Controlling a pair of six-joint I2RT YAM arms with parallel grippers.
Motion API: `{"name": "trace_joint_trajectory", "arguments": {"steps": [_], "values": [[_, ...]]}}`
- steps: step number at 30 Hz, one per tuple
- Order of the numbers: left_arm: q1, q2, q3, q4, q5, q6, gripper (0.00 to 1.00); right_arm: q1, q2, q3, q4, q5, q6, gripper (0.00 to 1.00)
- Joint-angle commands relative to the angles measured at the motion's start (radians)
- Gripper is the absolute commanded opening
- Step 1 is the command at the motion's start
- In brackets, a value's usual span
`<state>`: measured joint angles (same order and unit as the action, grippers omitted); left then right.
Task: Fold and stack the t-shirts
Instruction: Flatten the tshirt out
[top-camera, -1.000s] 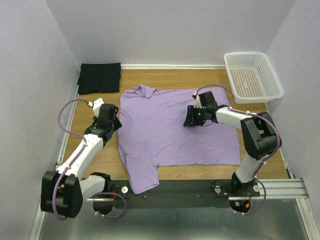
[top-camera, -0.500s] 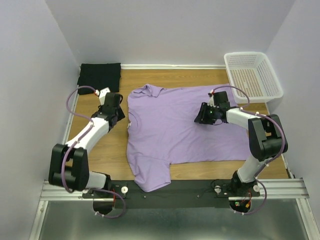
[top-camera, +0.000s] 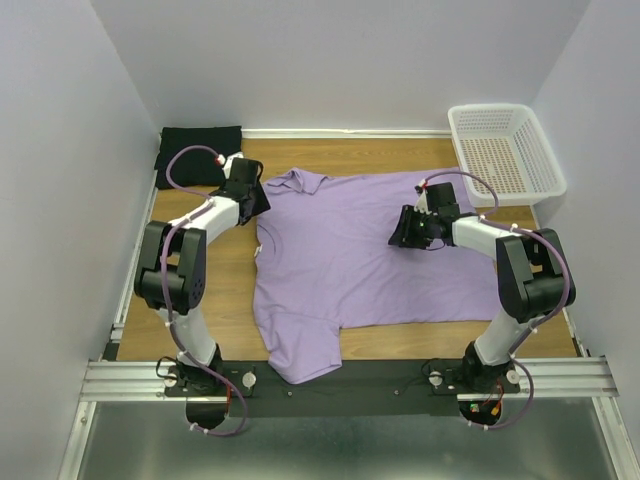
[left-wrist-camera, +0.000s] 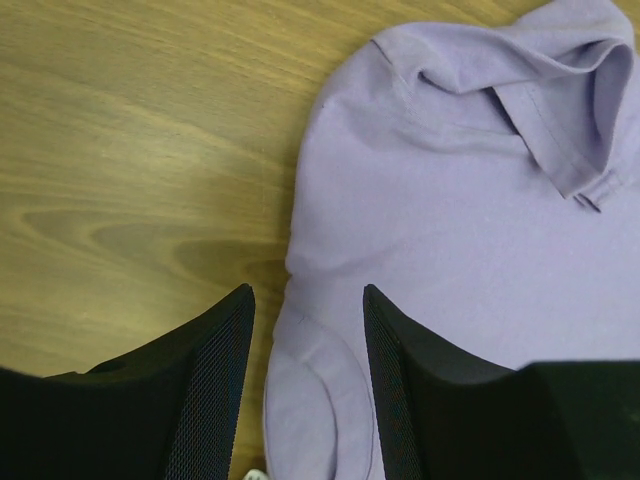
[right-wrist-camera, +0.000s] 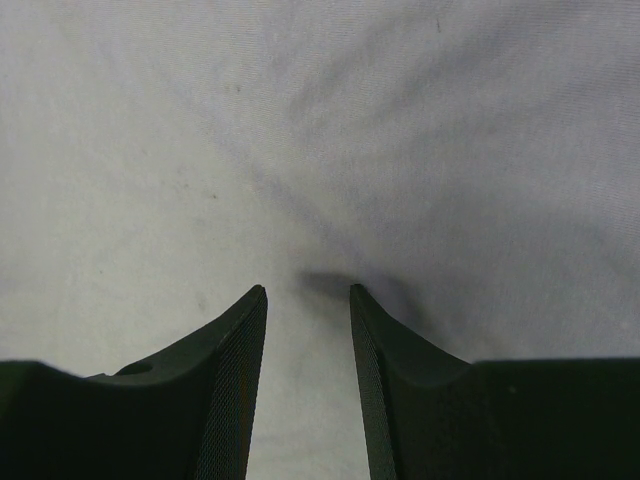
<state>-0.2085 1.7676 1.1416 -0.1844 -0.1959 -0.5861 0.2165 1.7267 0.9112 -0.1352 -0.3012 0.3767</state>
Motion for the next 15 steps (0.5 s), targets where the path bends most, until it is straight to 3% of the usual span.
{"name": "trace_joint_trajectory", "arguments": {"steps": [1, 9, 12, 13, 15], "values": [[0.006, 0.078, 0.061, -0.006, 0.001, -0.024, 0.56, -0.005, 0.065, -0.055, -0.109, 0.073, -0.042, 0.48], [0.0, 0.171, 0.107, -0.044, -0.065, -0.05, 0.5, -0.003, 0.07, -0.054, -0.106, 0.073, -0.048, 0.48], [-0.028, 0.202, 0.141, -0.073, -0.117, -0.049, 0.35, -0.003, 0.073, -0.052, -0.107, 0.07, -0.048, 0.48], [-0.037, 0.202, 0.15, -0.082, -0.117, -0.047, 0.35, -0.003, 0.071, -0.054, -0.107, 0.07, -0.05, 0.48], [-0.054, 0.213, 0.17, -0.098, -0.155, -0.046, 0.2, -0.003, 0.07, -0.054, -0.106, 0.071, -0.05, 0.48]]}}
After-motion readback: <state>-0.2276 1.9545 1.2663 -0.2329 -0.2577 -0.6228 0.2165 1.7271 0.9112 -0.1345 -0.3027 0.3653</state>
